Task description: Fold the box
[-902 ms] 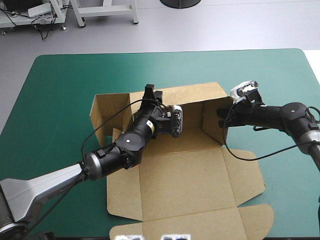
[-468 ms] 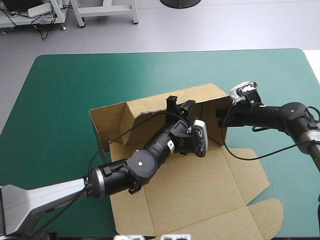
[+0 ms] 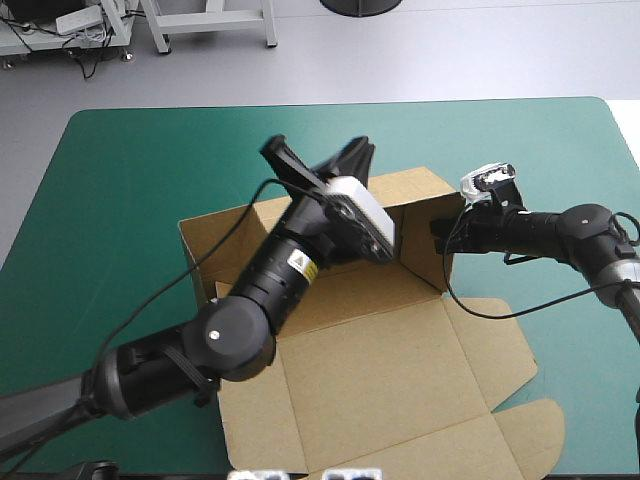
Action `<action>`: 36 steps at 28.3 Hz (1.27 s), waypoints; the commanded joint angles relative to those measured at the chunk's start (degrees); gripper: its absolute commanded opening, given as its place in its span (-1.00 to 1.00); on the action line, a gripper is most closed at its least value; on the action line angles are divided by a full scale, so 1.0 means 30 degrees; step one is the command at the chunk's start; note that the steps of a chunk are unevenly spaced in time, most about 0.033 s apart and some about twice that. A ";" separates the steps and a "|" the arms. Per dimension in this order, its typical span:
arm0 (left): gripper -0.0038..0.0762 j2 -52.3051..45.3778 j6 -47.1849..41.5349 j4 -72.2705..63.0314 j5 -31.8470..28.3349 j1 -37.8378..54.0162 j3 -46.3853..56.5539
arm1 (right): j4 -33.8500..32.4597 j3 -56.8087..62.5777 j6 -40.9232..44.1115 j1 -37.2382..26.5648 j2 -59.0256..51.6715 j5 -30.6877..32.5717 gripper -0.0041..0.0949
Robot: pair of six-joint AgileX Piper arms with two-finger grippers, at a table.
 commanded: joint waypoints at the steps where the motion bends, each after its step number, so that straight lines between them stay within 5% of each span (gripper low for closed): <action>1: -0.87 -0.1336 0.0359 -0.2544 -0.0621 0.1602 -0.2435 | 0.0927 -0.0435 0.0595 0.0140 -0.0515 0.2093 -0.91; 12: -0.87 -0.1403 1.2702 -2.1277 -0.1427 1.2817 -0.6153 | 0.0462 -0.0473 0.2290 0.0140 -0.1113 0.2395 -0.91; 20: -0.87 0.0514 2.0275 -3.3386 0.1799 2.0548 -0.6153 | -0.5672 -0.3162 0.7892 0.0140 -0.1476 0.4851 -0.91; 28: -0.87 0.2807 2.1710 -3.6397 0.5146 2.3360 -0.6153 | -1.0510 -0.7627 1.1749 0.0140 -0.0420 0.9520 -0.91; 36: -0.87 0.4095 2.2273 -3.6488 0.7058 2.3400 -0.6153 | -1.0620 -0.9546 1.2137 0.0140 0.4057 0.9403 -0.92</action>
